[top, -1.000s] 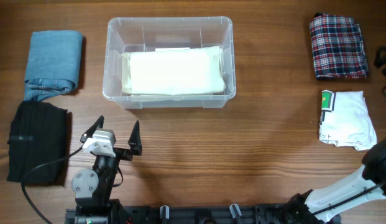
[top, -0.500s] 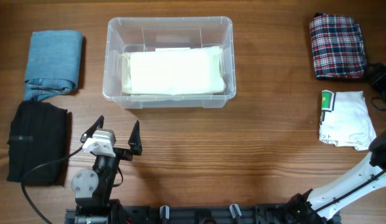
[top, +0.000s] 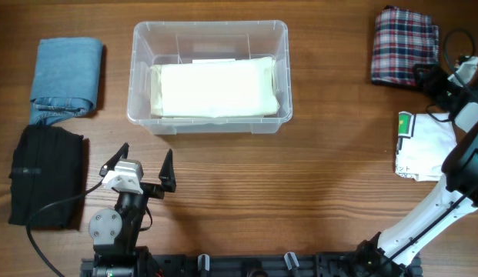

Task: Pack container
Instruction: 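Move the right gripper to the plaid shirt and grasp it, then carry the plaid shirt into the box's left side and lower it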

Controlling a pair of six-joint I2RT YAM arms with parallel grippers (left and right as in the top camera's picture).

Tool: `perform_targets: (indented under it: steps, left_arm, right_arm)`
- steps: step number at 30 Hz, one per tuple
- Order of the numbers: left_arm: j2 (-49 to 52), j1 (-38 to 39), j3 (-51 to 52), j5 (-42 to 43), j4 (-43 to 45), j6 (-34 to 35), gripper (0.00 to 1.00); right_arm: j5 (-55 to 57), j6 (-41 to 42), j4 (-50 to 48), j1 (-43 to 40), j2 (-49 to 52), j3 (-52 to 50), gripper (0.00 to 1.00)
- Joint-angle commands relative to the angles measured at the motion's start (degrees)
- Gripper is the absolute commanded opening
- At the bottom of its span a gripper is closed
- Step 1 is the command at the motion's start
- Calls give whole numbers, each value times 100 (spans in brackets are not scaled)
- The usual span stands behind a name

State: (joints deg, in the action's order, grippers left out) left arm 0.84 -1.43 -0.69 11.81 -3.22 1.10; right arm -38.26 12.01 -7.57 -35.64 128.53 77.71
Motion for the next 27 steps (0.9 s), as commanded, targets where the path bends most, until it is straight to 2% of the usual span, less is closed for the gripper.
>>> perform_targets:
  steps: [1,3,5,6,7,10,15,20,27]
  left_arm:
    - [-31,31,35,-35,-7,-70,100]
    - [-31,31,35,-35,-7,-70,100]
    - [-31,31,35,-35,-7,-70,100]
    - [-31,31,35,-35,-7,-68,100]
    - [-31,31,35,-35,-7,-70,100]
    - [-31,31,35,-33,-7,-70,100]
    - [-31,33,35,-35,-7,-70,100]
    - [-31,31,35,-35,-7,-70,100]
    - [-31,31,35,-33,-7,-70,100]
  right_arm:
    - [-299,192,-55,22,136,2,26]
    - [-428,260,-48,20,133,2,21]
    - [-428,638,44,20,125,2,21]
    - [-485,815,125,20,96,2,10]
    - [-629,807,125,20,74,2,4]
    - [-990,911,273,24,-214,2,4]
    - [-706,293,975,376,-1700,2,4]
    - [-328,-184,1471,1220,-3298,2,4]
    - [-374,-195,1788,2673,-4240,2,4]
